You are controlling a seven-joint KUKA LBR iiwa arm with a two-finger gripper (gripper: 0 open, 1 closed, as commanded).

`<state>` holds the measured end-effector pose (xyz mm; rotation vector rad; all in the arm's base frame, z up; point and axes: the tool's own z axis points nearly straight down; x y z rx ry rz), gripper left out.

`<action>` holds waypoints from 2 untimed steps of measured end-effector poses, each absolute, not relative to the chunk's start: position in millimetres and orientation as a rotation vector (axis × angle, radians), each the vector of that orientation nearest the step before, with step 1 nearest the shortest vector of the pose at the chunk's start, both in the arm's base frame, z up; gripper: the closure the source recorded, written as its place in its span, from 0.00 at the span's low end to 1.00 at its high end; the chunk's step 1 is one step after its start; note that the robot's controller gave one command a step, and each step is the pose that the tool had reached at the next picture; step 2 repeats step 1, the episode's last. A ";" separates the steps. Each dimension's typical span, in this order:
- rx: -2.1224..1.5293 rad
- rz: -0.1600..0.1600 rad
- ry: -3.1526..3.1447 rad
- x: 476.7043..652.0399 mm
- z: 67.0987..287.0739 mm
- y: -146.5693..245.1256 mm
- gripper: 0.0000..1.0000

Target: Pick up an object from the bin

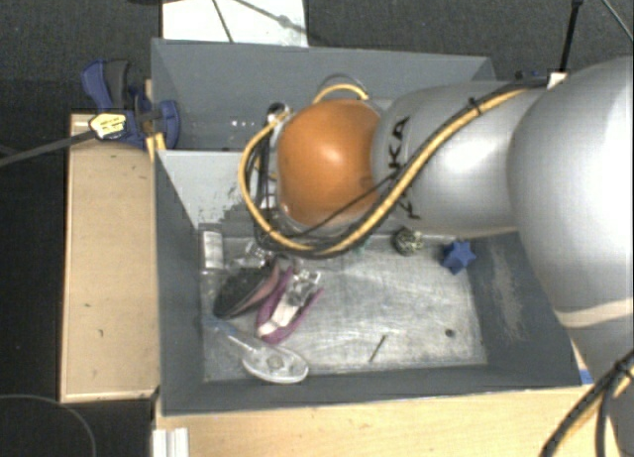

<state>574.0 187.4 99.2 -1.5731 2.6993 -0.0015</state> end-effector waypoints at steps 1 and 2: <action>-1.618 -0.003 2.680 570.3 208.7 187.7 1.00; -1.618 -0.003 2.680 570.3 208.7 187.7 1.00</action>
Offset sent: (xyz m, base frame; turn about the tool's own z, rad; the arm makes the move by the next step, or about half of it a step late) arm -0.0057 -0.0005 0.1042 -0.0346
